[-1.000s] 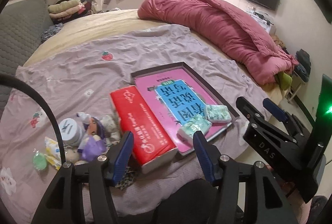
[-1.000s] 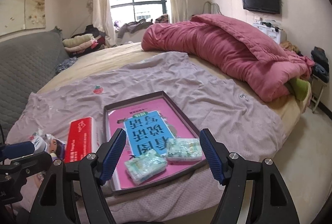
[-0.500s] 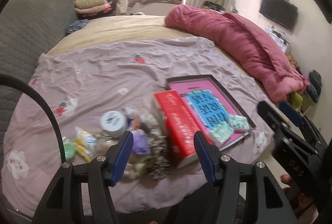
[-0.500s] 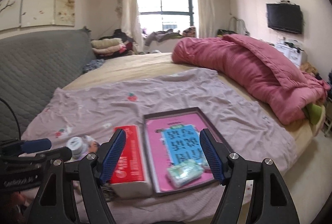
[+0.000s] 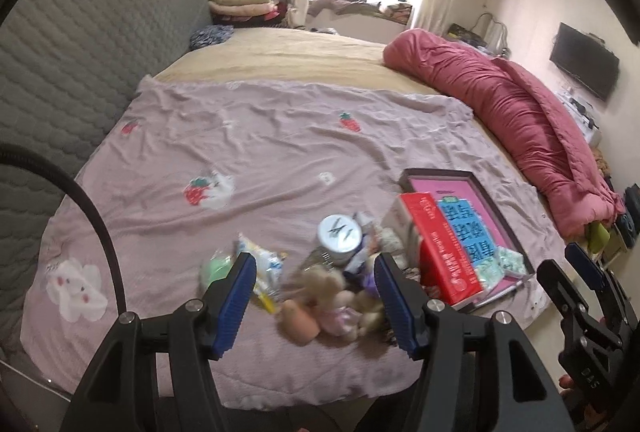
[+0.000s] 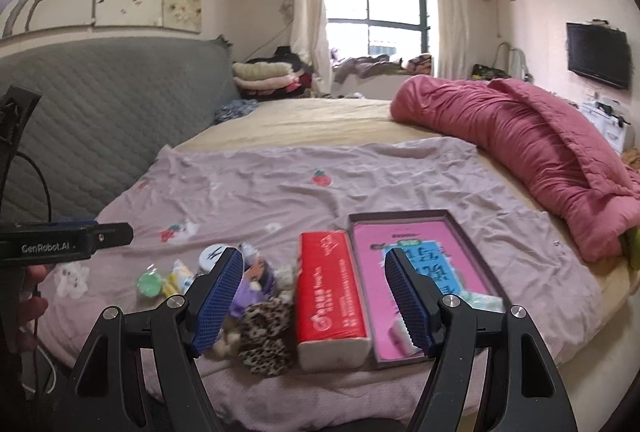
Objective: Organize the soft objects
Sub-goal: 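Grasp the crowned teddy bear with the left gripper while the right grasps the leopard-print cloth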
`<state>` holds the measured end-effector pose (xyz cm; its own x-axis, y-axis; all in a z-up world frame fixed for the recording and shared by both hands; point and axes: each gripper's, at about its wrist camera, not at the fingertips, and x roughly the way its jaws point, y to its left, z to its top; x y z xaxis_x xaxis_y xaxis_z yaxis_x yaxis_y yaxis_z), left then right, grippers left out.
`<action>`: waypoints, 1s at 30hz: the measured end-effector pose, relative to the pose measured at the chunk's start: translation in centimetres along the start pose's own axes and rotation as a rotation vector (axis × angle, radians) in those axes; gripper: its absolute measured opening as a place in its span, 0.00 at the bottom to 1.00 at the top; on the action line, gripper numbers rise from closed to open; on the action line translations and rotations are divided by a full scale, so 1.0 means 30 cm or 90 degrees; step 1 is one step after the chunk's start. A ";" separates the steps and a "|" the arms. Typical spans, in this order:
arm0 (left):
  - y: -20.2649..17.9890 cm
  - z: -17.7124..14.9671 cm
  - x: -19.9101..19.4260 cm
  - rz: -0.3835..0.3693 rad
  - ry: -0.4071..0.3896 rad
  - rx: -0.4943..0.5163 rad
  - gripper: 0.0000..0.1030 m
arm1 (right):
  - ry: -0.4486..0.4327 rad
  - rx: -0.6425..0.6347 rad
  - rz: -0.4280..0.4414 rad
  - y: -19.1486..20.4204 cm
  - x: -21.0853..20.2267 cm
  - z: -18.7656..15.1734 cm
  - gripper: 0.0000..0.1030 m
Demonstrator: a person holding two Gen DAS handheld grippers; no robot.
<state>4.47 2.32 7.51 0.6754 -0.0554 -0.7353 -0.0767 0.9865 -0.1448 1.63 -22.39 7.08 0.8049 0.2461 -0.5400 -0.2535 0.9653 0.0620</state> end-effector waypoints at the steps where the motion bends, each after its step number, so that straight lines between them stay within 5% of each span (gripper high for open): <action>1: 0.022 -0.008 0.005 0.001 0.005 -0.007 0.59 | 0.006 -0.002 0.005 0.013 0.005 -0.008 0.73; 14: 0.129 -0.120 0.060 0.019 0.056 -0.033 0.59 | 0.088 -0.013 0.067 0.119 0.087 -0.129 0.73; 30: -0.010 -0.148 0.286 -0.046 0.123 -0.010 0.59 | 0.134 -0.016 0.068 0.148 0.234 -0.211 0.73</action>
<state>7.03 0.86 -1.70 0.5265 -0.1556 -0.8358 -0.0462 0.9764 -0.2110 2.76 -16.92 -1.76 0.6437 0.3210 -0.6947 -0.3472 0.9315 0.1087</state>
